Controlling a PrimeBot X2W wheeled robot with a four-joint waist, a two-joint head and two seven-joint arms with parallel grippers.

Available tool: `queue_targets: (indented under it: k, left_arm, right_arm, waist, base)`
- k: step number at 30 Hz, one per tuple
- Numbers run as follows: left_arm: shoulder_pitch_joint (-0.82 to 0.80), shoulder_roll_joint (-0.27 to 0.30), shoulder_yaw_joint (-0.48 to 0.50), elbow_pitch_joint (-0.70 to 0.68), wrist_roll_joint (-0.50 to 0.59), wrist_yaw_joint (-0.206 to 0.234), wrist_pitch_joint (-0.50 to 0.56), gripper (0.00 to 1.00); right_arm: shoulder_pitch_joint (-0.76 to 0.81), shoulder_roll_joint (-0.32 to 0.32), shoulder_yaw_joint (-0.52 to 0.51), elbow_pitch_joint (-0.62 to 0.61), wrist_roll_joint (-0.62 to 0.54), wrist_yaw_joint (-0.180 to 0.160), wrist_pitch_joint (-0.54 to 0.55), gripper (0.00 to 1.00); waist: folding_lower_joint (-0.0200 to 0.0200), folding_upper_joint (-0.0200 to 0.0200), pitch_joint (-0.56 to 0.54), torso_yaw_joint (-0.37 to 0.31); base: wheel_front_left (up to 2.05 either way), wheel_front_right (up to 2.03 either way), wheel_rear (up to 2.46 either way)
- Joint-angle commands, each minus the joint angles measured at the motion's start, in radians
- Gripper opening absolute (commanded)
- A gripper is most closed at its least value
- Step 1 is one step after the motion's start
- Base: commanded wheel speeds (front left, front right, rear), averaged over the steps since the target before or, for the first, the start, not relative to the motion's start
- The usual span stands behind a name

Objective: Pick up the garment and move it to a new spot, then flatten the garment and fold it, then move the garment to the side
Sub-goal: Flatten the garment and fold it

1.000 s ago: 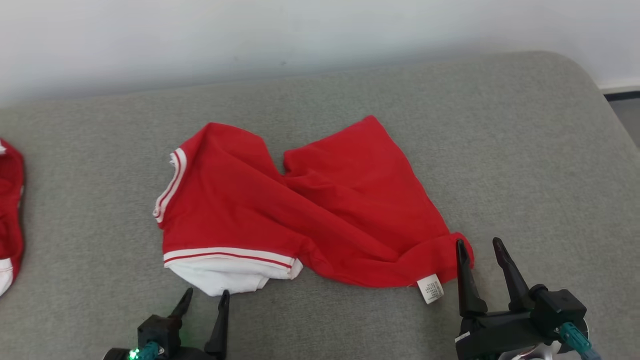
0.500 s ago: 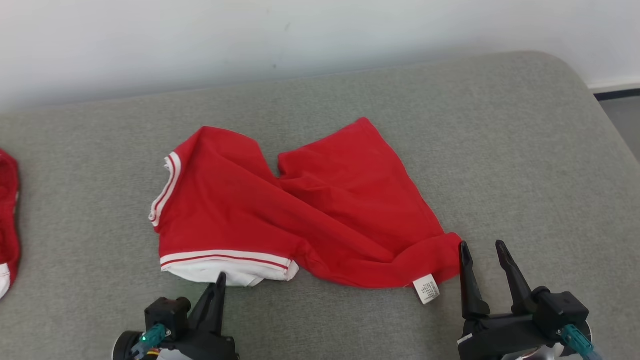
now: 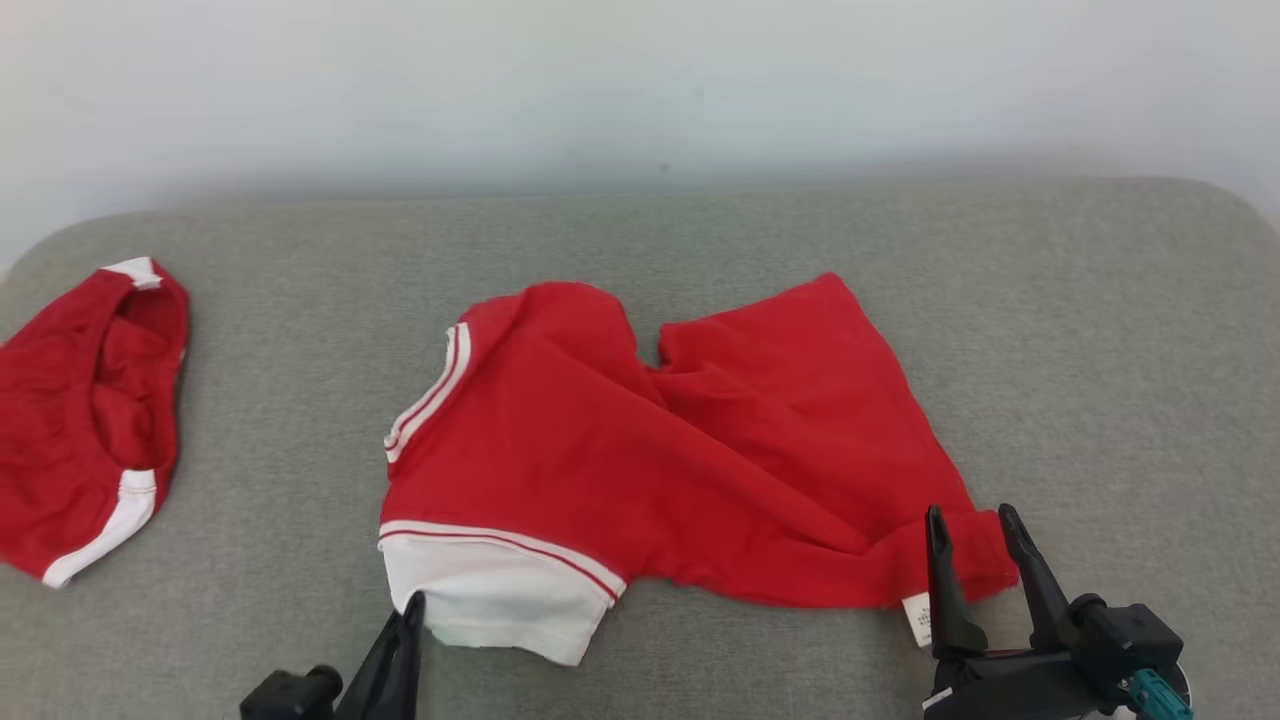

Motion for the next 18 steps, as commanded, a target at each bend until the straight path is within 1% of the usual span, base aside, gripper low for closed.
queue_targets:
  k: [1,6,10,12,14,18]
  left_arm:
    - [0.022,0.009,0.003,-0.017,-0.005,0.007,0.006,0.00]
    - [0.087,0.025,0.012,-0.048,-0.026,0.016,0.044,0.00]
    - [0.108,0.020,0.016,-0.032,-0.045,0.022,0.047,0.00]
    - [0.111,0.021,0.014,-0.015,-0.038,0.027,0.045,0.00]
    - [0.098,0.023,0.024,-0.001,-0.030,0.034,0.026,1.00]
    - [0.081,0.010,0.062,-0.020,-0.015,0.056,-0.002,1.00]
  right_arm:
    - [0.009,0.003,-0.001,0.001,0.005,-0.002,-0.001,1.00]
    - [0.009,0.003,0.004,0.006,0.008,-0.002,-0.001,1.00]
    - [0.008,0.003,0.008,0.013,0.005,-0.002,-0.001,1.00]
    - [0.008,0.003,0.010,0.014,0.002,-0.002,-0.001,1.00]
    - [0.008,0.003,0.008,0.014,-0.001,-0.002,-0.001,1.00]
    - [0.012,0.003,0.002,0.013,-0.005,-0.002,-0.001,1.00]
  waist:
    - [0.0000,-0.0001,-0.016,0.033]
    - [0.0000,-0.0001,-0.015,0.045]
    - [0.0000,-0.0001,-0.017,0.039]
    - [0.0000,-0.0001,-0.020,0.034]
    - [0.0000,-0.0001,-0.024,0.027]
    - [0.0000,-0.0001,-0.032,0.017]
  base:
    - [0.00,0.00,0.00]
    - [0.00,0.00,0.00]
    - [0.00,0.00,0.00]
    - [0.00,0.00,0.00]
    - [0.00,0.00,0.00]
    - [0.00,0.00,0.00]
